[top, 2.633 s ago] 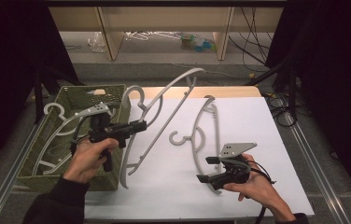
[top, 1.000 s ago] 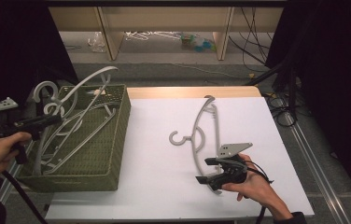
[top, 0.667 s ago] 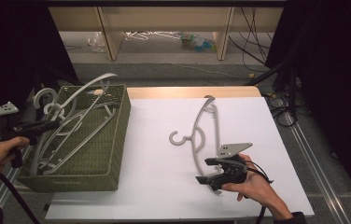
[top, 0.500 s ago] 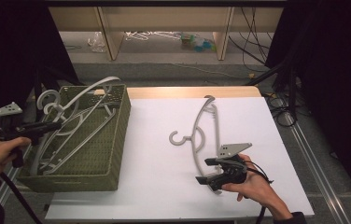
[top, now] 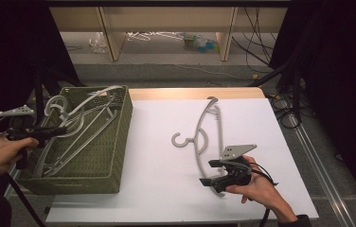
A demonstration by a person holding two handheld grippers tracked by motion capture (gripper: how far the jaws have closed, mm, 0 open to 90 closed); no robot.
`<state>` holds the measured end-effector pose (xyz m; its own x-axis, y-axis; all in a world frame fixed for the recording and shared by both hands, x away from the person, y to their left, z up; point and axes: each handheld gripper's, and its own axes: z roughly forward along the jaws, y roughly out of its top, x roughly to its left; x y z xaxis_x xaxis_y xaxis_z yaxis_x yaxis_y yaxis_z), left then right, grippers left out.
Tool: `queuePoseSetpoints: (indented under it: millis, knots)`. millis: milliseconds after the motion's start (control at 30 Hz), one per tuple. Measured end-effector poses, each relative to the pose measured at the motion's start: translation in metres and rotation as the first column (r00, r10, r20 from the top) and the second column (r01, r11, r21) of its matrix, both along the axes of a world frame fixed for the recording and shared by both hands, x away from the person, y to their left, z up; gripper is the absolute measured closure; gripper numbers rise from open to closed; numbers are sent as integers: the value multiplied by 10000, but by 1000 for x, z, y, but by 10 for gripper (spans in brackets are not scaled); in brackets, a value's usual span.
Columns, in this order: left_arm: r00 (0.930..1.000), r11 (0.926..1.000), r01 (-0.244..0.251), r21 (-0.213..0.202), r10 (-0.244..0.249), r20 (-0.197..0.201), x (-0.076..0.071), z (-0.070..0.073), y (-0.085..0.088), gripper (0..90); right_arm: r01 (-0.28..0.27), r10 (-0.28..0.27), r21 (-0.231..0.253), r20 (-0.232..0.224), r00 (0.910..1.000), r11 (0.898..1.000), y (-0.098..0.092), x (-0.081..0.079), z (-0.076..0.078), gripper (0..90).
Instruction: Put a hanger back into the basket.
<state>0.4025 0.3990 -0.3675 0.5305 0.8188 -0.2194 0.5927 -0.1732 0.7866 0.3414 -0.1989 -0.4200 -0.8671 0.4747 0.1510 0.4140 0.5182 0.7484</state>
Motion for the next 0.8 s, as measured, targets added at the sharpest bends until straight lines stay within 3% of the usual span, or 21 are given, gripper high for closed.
queuePoseSetpoints:
  millis: [133, 367, 567, 700, 733, 767, 800]
  knots:
    - [9998, 9998, 163, 90, -162, -119, 3, -2, -4, 789, -31, 31, -9, 29, 10000, 10000, 0, 0, 0, 270]
    - [9989, 9986, -58, 518, 82, -472, 12, -7, -12, 785, 12, -12, -2, 9, 10000, 10000, 0, -1, 0, 270]
    - [9951, 9914, 23, 1312, 107, -982, 26, -20, -26, 780, -15, 15, -14, 10, 10000, 10000, 0, 0, 0, 270]
    - [9939, 9895, -389, 1389, 527, -973, 31, -23, -30, 777, -17, 17, -17, 59, 10000, 10000, -1, 0, 0, 270]
    - [9900, 9749, -702, 2111, 942, -1054, 32, -23, -24, 777, -20, 20, -8, 59, 10000, 10000, -1, 0, 0, 270]
    - [9868, 9685, -962, 2297, 1229, -1052, 32, -24, -21, 777, -22, 22, 0, 64, 10000, 10000, -1, 0, 0, 270]
    - [9823, 9667, -1268, 2221, 1535, -1073, 33, -26, -17, 772, -12, 12, -2, 63, 10000, 10000, -1, 0, 0, 270]
